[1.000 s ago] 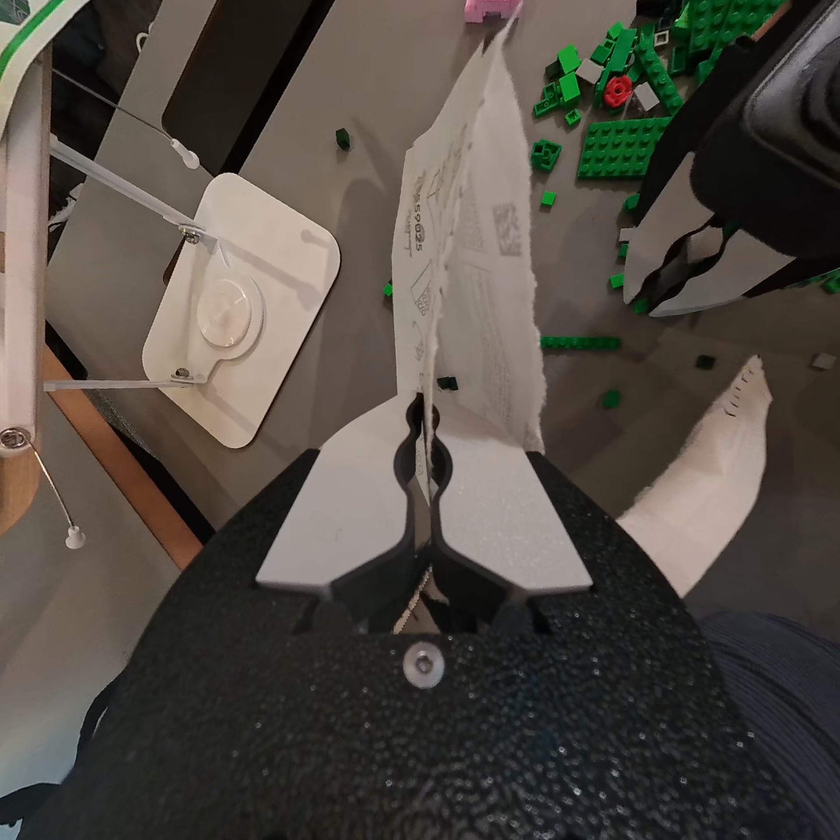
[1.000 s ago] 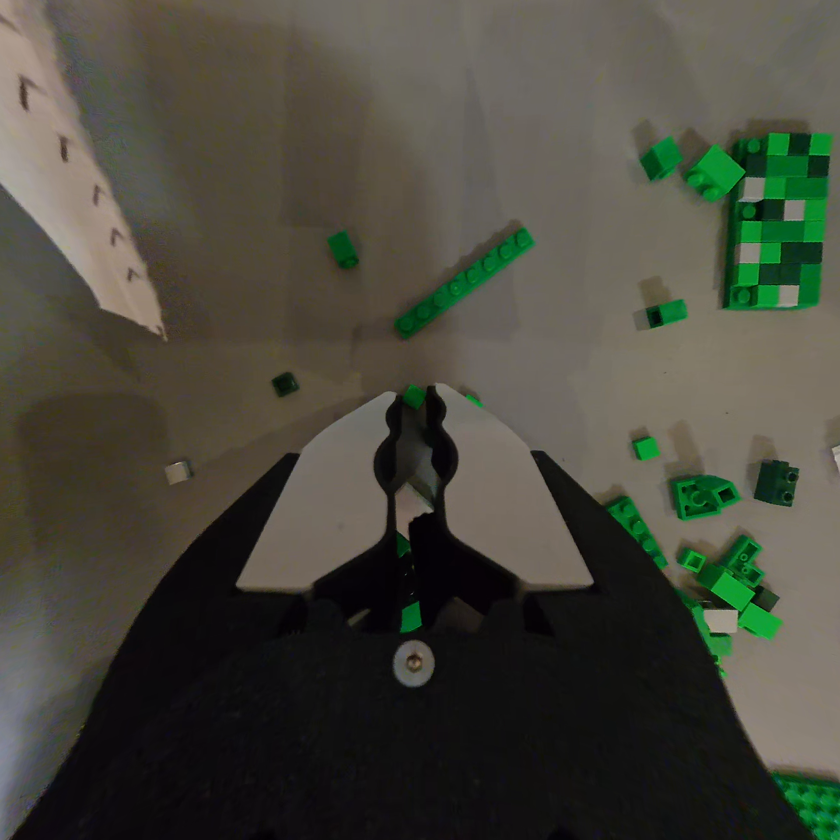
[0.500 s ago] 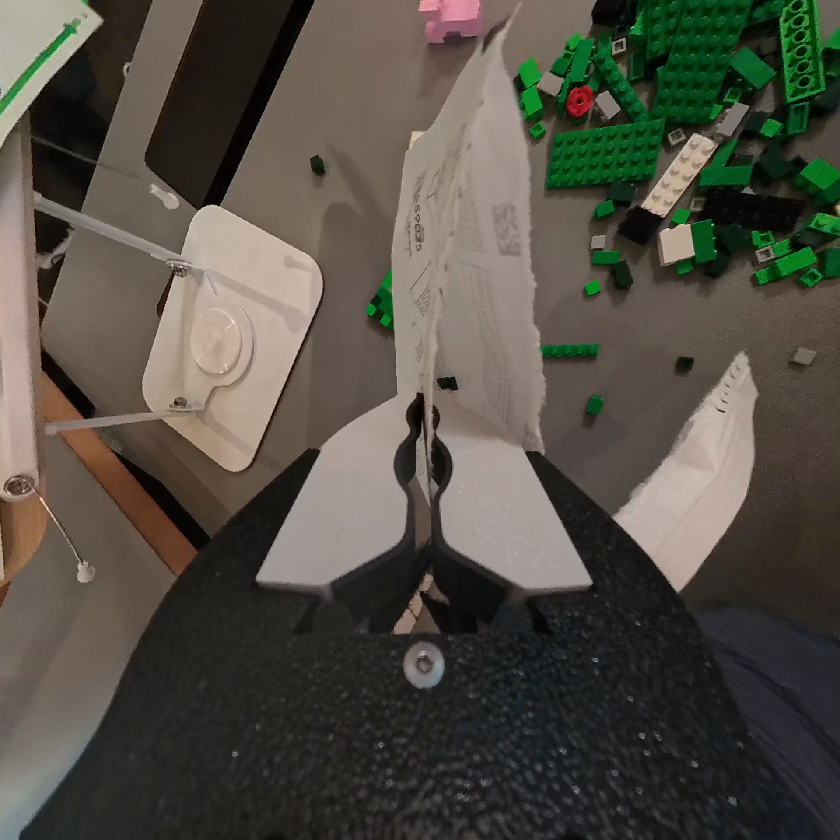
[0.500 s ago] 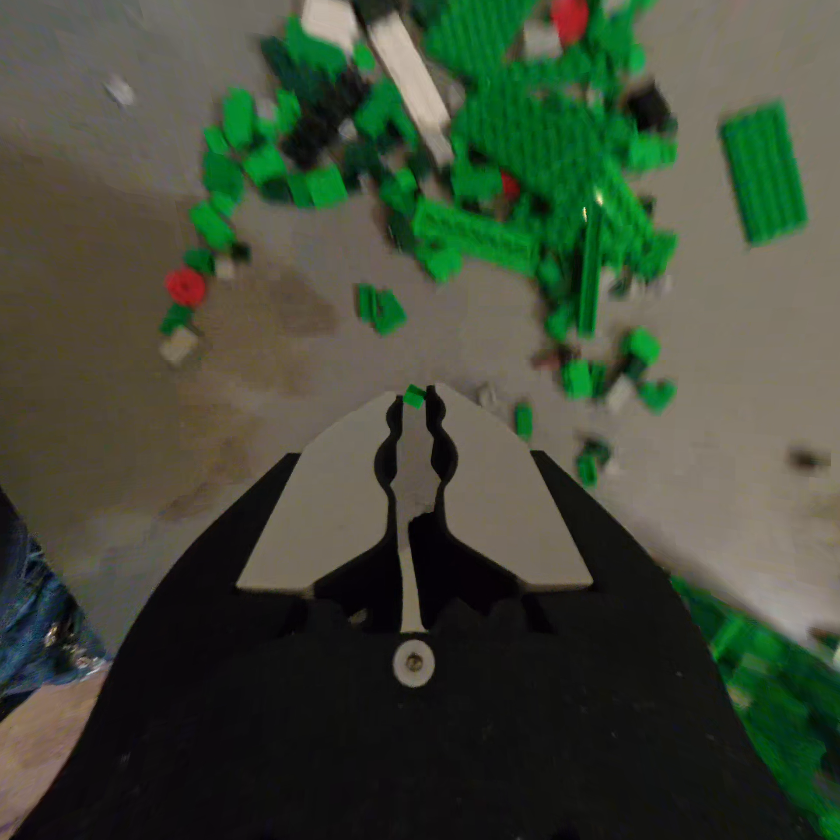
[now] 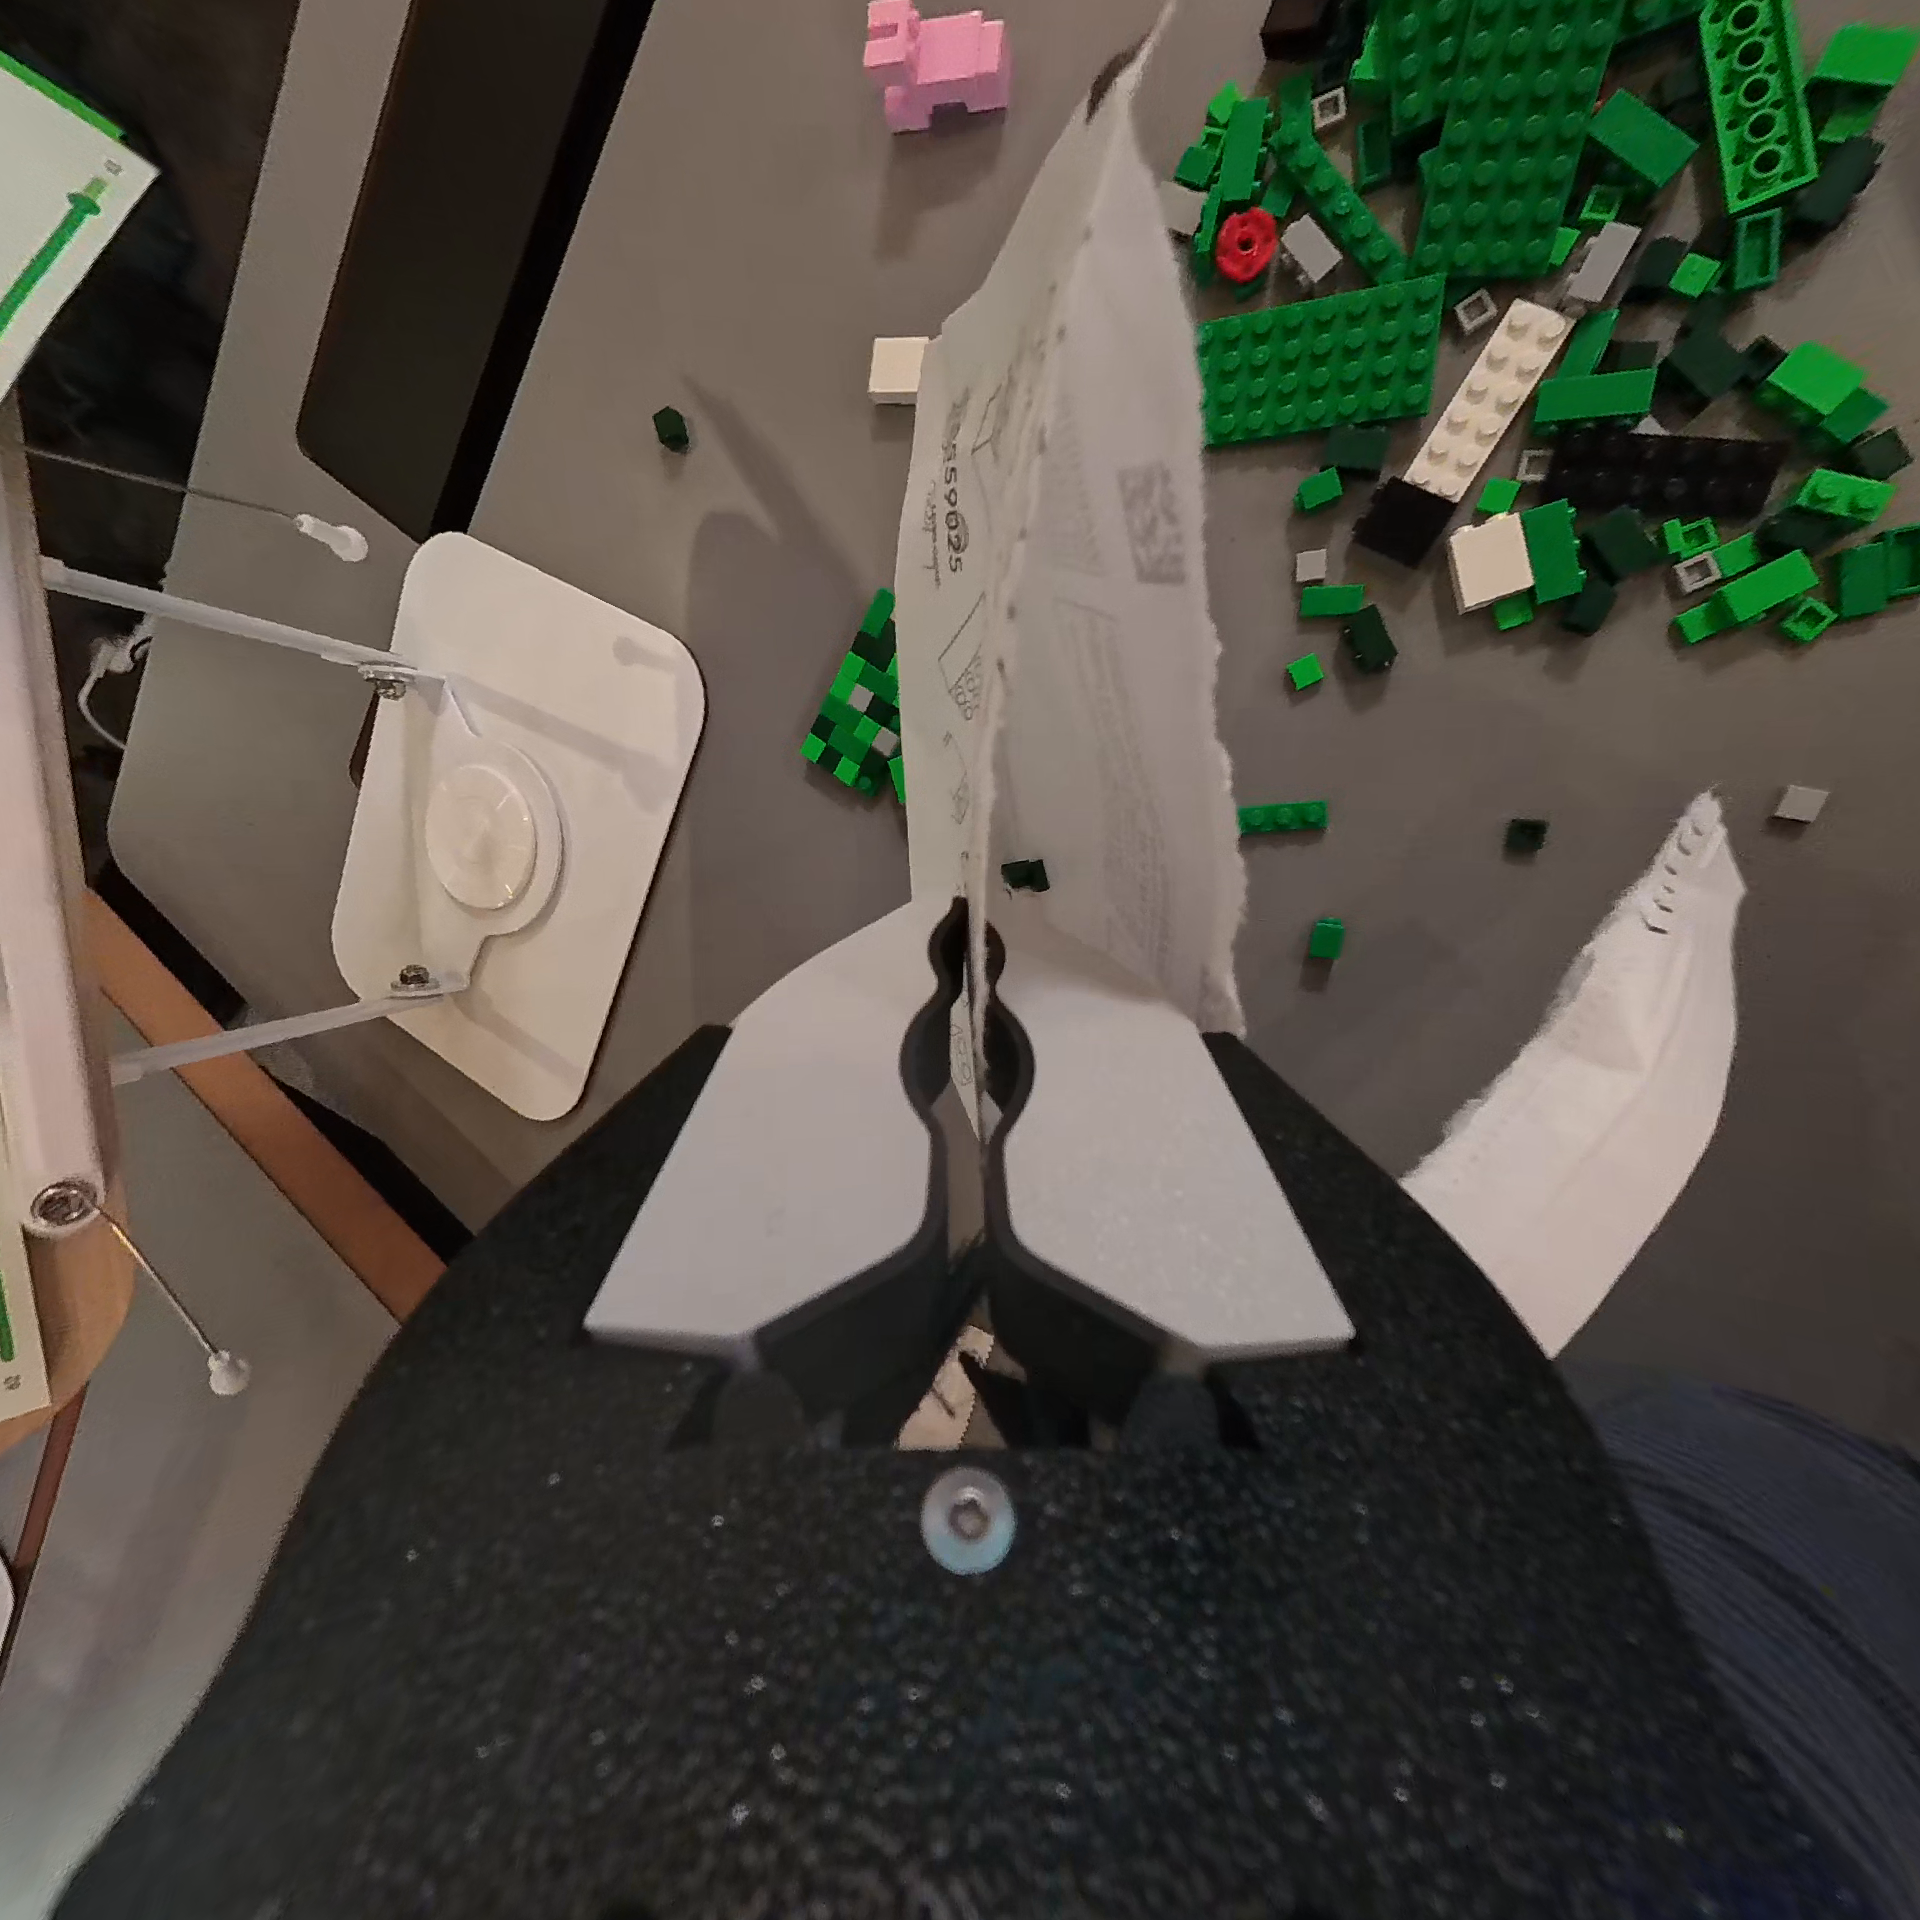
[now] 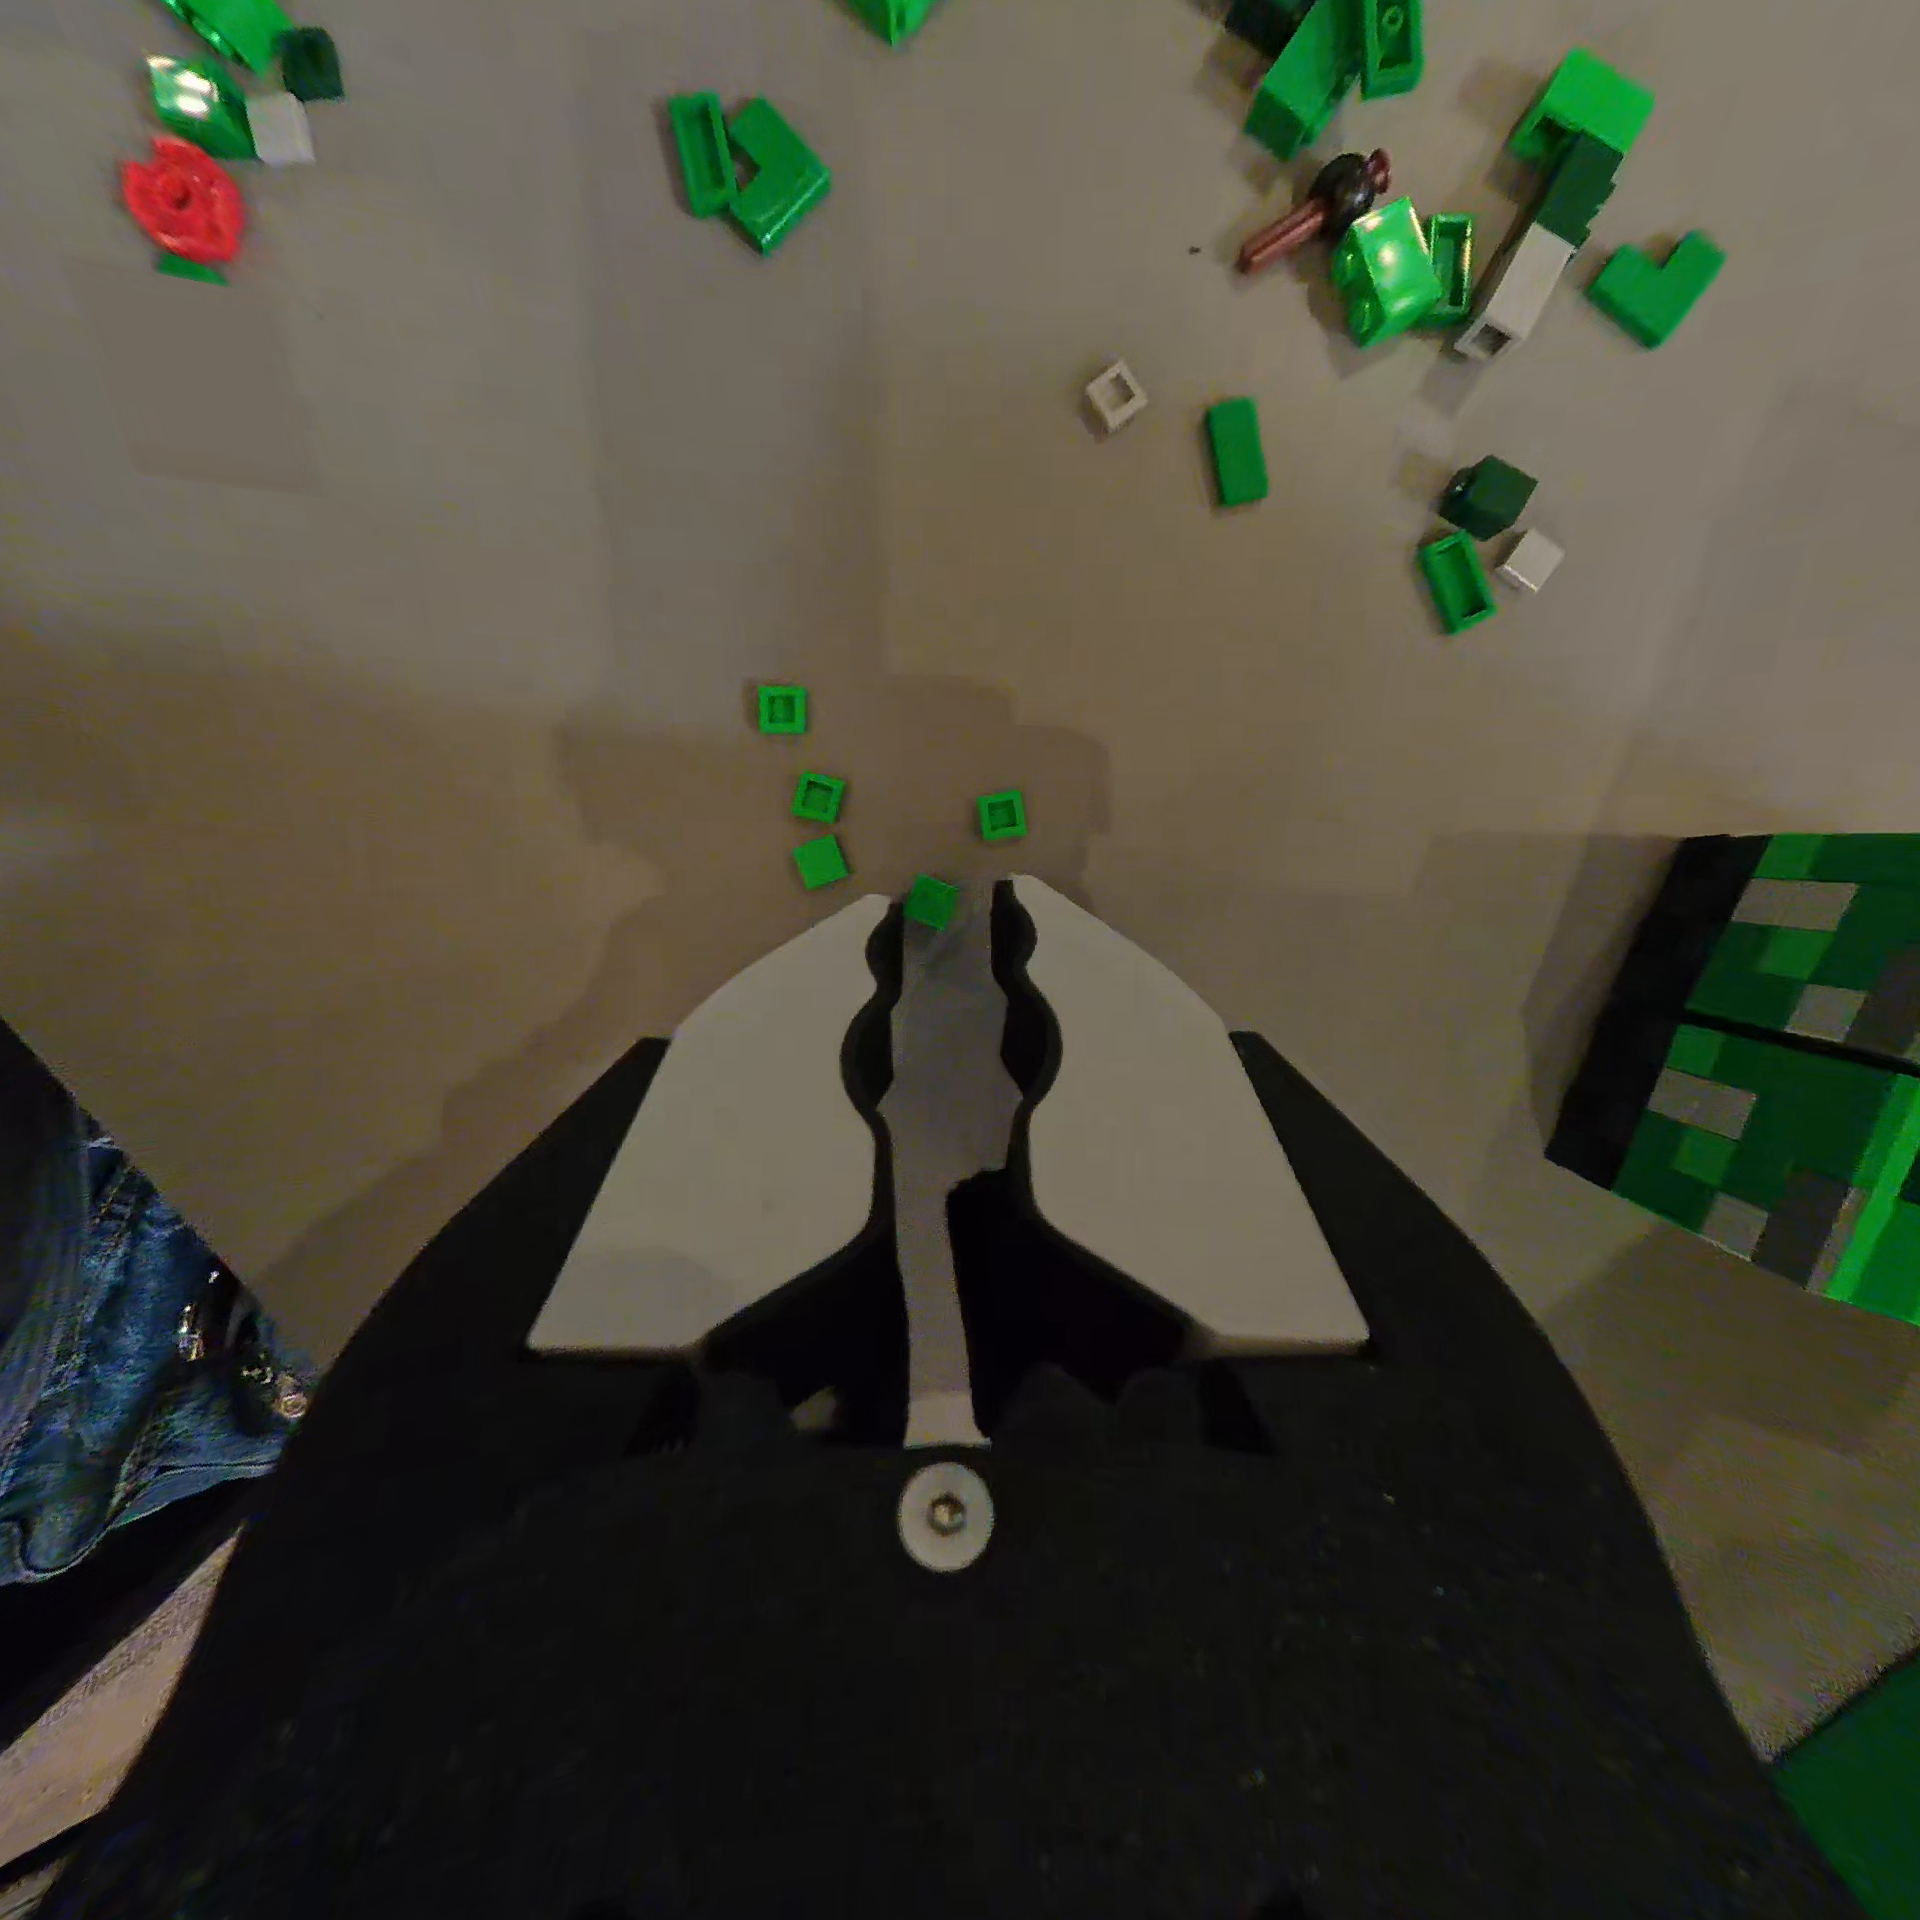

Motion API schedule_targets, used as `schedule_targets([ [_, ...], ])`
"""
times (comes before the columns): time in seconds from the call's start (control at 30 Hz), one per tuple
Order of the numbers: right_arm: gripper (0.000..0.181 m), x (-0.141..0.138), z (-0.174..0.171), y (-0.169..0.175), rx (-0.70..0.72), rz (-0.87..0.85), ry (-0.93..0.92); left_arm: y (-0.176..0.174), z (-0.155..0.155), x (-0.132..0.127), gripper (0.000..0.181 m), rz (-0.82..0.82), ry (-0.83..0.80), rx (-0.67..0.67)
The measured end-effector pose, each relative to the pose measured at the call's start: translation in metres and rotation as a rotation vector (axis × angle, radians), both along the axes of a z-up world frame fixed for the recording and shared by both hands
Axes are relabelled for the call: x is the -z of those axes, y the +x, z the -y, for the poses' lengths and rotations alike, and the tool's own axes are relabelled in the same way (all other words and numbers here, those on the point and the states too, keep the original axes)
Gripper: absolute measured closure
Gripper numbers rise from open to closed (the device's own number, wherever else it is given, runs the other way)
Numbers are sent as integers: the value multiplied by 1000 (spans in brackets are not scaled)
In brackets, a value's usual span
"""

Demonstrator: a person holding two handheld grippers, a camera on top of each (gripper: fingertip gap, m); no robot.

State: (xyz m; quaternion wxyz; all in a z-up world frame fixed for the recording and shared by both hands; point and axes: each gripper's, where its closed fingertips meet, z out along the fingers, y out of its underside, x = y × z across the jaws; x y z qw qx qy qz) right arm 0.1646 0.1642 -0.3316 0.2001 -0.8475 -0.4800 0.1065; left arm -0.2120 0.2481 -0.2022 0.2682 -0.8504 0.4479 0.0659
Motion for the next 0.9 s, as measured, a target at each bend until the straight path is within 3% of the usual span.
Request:
schedule_targets([
  [0.3, 165, -16, -4, -2, 7, -34, 53, -2, 0, -1, 181, 8, 0, -4],
  [0.43, 167, -56, -30, -71, -102, -223, 216, -1, 1, -1, 181, 7, 3, -4],
  [0.53, 167, -66, -48, -135, -241, -308, 233, 0, 2, -2, 181, 12, 6, 11],
  [0.73, 165, -40, -65, -246, -509, -283, 115, -3, 3, -4, 181, 25, 13, 7],
  [0.9, 165, -21, -68, -286, -620, -219, 43, -12, 4, -7, 181, 46, 23, -23],
])
